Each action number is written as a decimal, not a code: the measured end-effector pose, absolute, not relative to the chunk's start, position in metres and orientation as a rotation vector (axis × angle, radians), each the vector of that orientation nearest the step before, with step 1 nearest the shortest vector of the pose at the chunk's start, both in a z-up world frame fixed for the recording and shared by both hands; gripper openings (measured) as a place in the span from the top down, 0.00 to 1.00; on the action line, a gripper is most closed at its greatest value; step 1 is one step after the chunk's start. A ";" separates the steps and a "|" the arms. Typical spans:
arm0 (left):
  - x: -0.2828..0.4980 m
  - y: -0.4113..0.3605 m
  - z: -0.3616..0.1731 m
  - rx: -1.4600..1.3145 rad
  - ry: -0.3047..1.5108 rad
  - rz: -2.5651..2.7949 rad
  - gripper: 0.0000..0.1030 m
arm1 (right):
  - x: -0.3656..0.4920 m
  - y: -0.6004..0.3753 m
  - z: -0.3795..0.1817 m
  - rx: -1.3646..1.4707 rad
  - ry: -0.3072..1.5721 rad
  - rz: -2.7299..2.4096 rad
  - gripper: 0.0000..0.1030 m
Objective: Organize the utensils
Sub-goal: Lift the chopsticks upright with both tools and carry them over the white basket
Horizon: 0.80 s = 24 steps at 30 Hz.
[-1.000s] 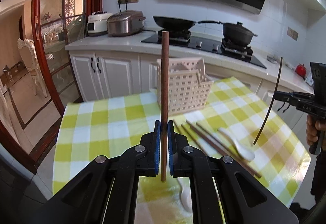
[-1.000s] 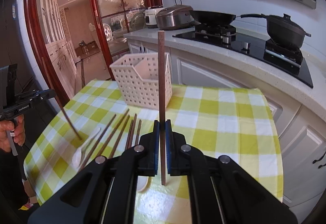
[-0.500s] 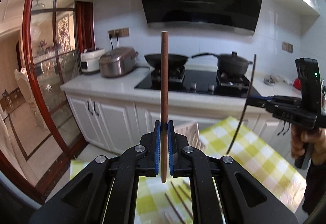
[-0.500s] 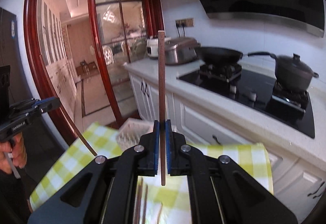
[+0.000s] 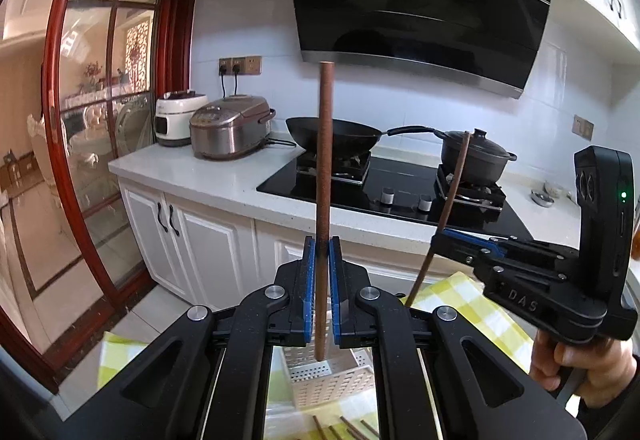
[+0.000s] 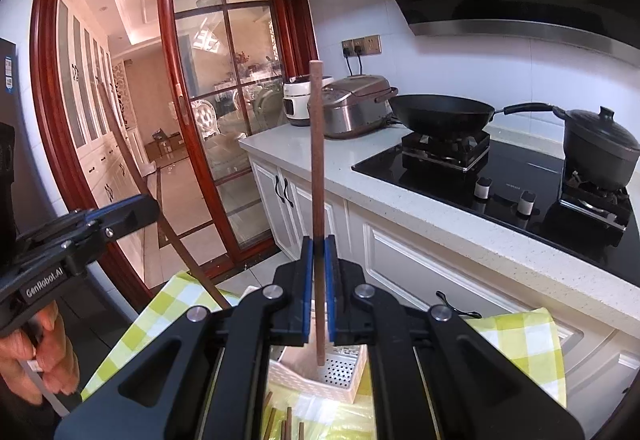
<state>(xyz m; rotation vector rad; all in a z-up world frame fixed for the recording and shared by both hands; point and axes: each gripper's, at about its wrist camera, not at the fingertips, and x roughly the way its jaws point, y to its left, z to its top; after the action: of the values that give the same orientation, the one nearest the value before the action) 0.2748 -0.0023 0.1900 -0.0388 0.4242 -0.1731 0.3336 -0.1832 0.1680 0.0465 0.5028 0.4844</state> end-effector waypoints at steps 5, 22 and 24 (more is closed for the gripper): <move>0.290 -0.003 0.157 -0.059 0.470 -0.171 0.94 | 0.348 -0.179 0.138 0.043 0.559 0.468 0.94; 0.313 -0.009 0.091 -0.055 0.633 -0.171 0.94 | 0.360 -0.175 0.079 0.022 0.715 0.459 0.94; 0.317 -0.008 0.088 -0.051 0.660 -0.165 0.94 | 0.363 -0.175 0.074 0.023 0.732 0.458 0.94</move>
<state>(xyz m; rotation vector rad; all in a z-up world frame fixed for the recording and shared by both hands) 0.3167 -0.0082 0.0882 -0.0514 0.6600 -0.1646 0.3626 -0.1746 0.0744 0.0225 0.7317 0.4580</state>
